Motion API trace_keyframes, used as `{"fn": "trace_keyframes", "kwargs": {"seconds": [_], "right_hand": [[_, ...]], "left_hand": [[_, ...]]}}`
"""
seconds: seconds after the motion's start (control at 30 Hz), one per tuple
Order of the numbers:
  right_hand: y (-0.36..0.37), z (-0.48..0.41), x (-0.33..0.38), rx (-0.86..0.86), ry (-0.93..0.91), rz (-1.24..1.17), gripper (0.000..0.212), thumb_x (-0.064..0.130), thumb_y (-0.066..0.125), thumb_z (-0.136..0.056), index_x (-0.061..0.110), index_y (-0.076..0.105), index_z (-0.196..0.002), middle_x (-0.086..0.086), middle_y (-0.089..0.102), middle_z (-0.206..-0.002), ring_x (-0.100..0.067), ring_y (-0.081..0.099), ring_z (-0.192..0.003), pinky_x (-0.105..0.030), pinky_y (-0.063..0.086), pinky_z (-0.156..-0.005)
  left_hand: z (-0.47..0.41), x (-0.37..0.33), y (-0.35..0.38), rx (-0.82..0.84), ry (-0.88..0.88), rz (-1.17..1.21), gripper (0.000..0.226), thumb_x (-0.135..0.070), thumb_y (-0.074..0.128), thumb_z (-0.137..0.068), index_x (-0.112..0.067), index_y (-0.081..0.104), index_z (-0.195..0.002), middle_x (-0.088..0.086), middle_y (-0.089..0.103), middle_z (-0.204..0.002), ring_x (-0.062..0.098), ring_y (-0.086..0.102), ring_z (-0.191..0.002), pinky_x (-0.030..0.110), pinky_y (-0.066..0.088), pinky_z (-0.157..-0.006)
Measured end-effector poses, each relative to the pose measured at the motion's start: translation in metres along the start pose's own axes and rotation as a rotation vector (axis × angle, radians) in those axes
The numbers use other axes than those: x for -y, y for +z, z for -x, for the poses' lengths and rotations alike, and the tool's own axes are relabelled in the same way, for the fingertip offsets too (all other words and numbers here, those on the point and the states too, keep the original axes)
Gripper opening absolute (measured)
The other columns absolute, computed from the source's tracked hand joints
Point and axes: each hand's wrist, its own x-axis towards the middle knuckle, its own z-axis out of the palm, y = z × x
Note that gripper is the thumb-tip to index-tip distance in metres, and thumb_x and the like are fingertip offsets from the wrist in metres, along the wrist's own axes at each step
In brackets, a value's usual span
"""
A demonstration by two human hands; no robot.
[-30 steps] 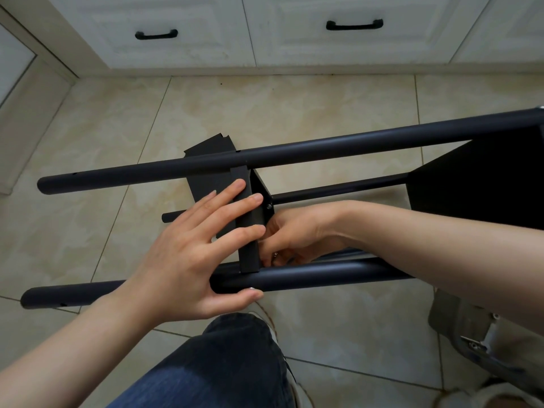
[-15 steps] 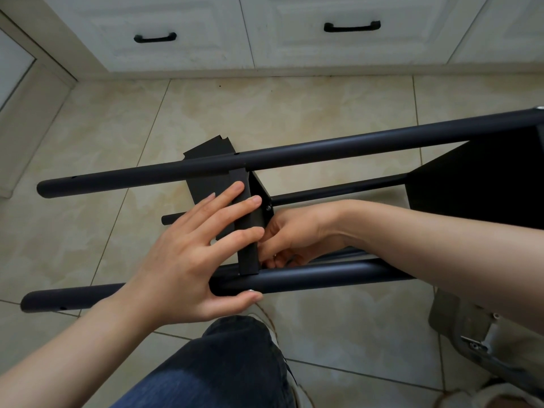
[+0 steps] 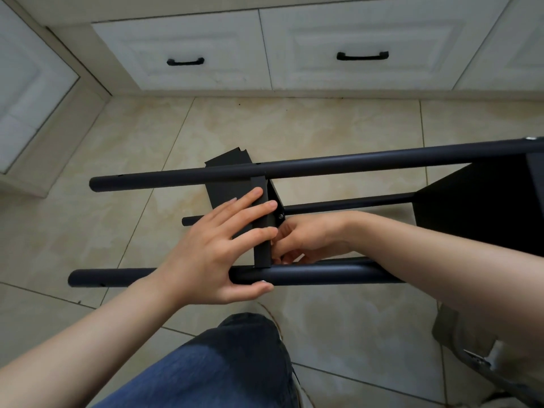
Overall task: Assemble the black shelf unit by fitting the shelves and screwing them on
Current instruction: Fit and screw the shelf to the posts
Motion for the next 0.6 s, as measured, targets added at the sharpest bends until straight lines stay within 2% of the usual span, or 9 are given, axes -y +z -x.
{"fn": "trace_keyframes", "kwargs": {"seconds": [0.1,0.2,0.3,0.47,0.53,0.6], "right_hand": [[0.005,0.002,0.006,-0.07,0.014,0.045,0.013,0.012,0.057,-0.097,0.004,0.066,-0.101,-0.011,0.063,-0.09,-0.025,0.06,-0.09,-0.041,0.051,-0.093],[0.009,0.008,0.01,-0.128,0.02,0.097,0.012,0.015,0.058,-0.096,0.006,0.066,-0.096,-0.009,0.062,-0.085,-0.023,0.058,-0.087,-0.035,0.051,-0.084],[0.015,0.013,0.009,-0.277,0.001,0.25,0.021,0.02,0.059,-0.092,0.001,0.067,-0.091,-0.01,0.06,-0.082,-0.022,0.054,-0.078,-0.033,0.044,-0.074],[0.02,0.034,0.004,-0.403,-0.077,0.338,0.029,0.029,0.062,-0.093,0.009,0.066,-0.072,0.0,0.049,-0.06,-0.013,0.042,-0.058,-0.026,0.034,-0.054],[0.02,0.045,0.002,-0.413,-0.084,0.423,0.029,0.034,0.062,-0.093,0.014,0.071,-0.074,0.006,0.054,-0.06,-0.007,0.046,-0.056,-0.021,0.038,-0.054],[0.023,0.055,0.003,-0.425,-0.108,0.494,0.02,0.036,0.062,-0.094,0.023,0.075,-0.085,0.012,0.064,-0.069,0.001,0.054,-0.06,-0.011,0.042,-0.056]], "left_hand": [[-0.001,0.001,0.0,-0.014,0.003,0.012,0.065,-0.065,0.065,-0.085,-0.018,0.063,-0.131,0.005,0.04,-0.159,0.026,0.024,-0.154,0.049,0.038,-0.115],[-0.001,-0.001,0.0,-0.019,-0.016,0.04,0.064,-0.064,0.067,-0.085,-0.019,0.062,-0.131,0.003,0.04,-0.159,0.024,0.023,-0.154,0.047,0.043,-0.112],[-0.003,-0.002,-0.002,-0.021,-0.023,0.067,0.063,-0.062,0.068,-0.086,-0.019,0.061,-0.132,0.002,0.039,-0.159,0.023,0.021,-0.155,0.045,0.047,-0.108],[0.002,-0.007,-0.004,0.067,-0.078,0.107,0.064,-0.061,0.064,-0.089,-0.019,0.057,-0.137,0.0,0.028,-0.165,0.02,0.01,-0.157,0.046,0.047,-0.109],[0.002,-0.01,-0.008,0.134,-0.136,0.134,0.066,-0.063,0.061,-0.09,-0.022,0.051,-0.14,-0.006,0.017,-0.168,0.014,0.001,-0.157,0.045,0.042,-0.114],[0.0,-0.014,-0.016,0.207,-0.178,0.126,0.068,-0.066,0.058,-0.089,-0.023,0.049,-0.141,-0.012,0.01,-0.168,0.007,-0.007,-0.155,0.042,0.037,-0.117]]}}
